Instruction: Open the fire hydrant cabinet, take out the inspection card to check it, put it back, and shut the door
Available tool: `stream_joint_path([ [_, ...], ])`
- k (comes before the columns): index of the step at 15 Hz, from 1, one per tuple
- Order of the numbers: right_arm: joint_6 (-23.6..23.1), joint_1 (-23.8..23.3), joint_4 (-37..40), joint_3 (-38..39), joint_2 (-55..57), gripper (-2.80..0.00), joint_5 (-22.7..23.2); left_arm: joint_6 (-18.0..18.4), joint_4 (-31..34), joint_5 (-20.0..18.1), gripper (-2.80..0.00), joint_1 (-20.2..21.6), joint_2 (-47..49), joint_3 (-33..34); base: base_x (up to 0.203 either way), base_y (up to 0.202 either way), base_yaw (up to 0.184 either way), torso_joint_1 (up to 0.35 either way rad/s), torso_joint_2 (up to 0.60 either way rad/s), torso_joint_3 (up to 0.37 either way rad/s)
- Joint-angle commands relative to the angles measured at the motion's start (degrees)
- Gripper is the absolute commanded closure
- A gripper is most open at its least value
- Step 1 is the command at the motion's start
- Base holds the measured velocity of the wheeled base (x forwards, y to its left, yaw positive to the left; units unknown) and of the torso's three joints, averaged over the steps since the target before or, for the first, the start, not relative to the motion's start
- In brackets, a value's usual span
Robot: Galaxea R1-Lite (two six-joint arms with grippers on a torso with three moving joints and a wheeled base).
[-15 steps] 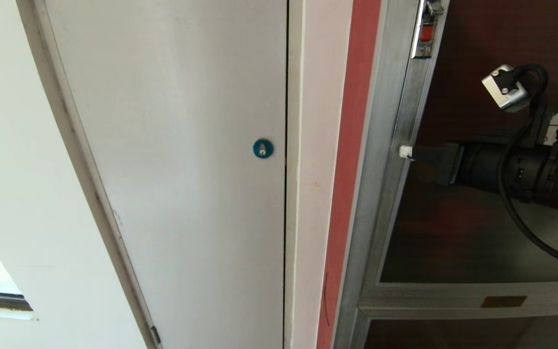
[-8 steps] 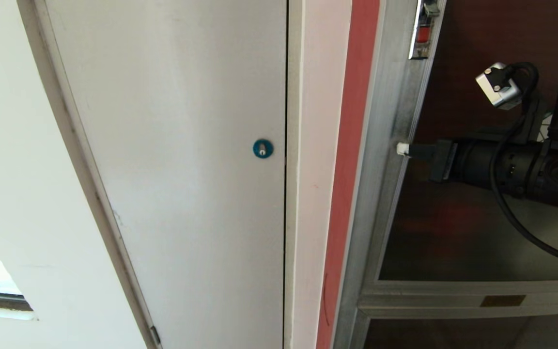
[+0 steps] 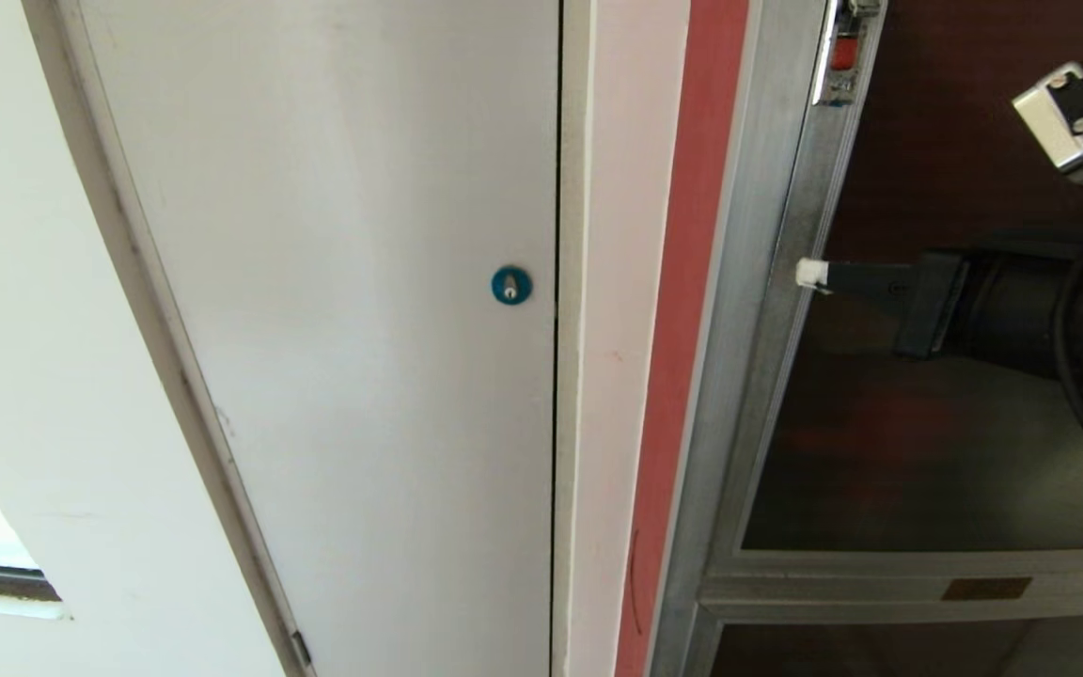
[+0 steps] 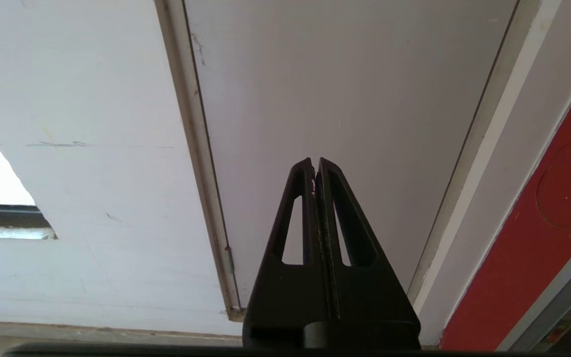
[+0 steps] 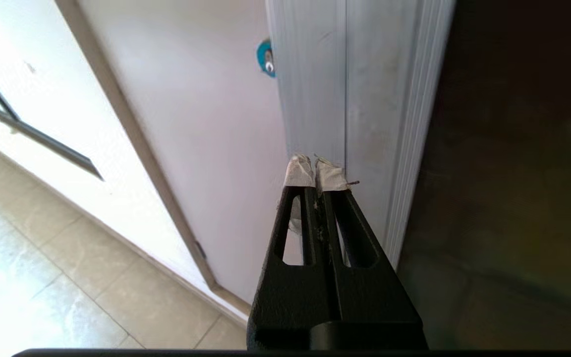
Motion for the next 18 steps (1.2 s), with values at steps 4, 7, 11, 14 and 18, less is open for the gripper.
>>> stream_joint_path([
  [4, 0.17, 0.53, -0.16, -2.75, -0.50, 0.00, 0.07, -0.02, 0.00, 0.02, 0.00, 0.00, 0.00, 0.00, 0.000, 0.000, 0.000, 0.000, 0.00, 0.000],
  [7, 0.29, 0.11, -0.18, -5.71, 1.19, 0.00, -0.31, -0.02, 0.00, 0.02, 0.00, 0.00, -0.02, 0.00, 0.000, 0.000, 0.000, 0.000, 0.00, 0.000],
  [11, 0.20, -0.10, -0.18, -9.31, 4.33, 0.00, -5.57, -0.02, 0.00, 0.02, 0.00, 0.00, 0.02, 0.00, 0.000, 0.000, 0.000, 0.000, 0.00, 0.000],
  [14, 0.20, -1.21, -0.18, -9.71, 5.75, 0.00, -6.23, -0.02, 0.00, 0.02, 0.00, 0.00, 0.00, 0.00, 0.000, 0.000, 0.000, 0.000, 0.00, 0.000],
  [18, 0.12, -2.56, -0.18, -10.06, 7.01, 0.00, -7.24, -0.02, 0.00, 0.02, 0.00, 0.00, 0.06, 0.00, 0.000, 0.000, 0.000, 0.000, 0.00, 0.000],
])
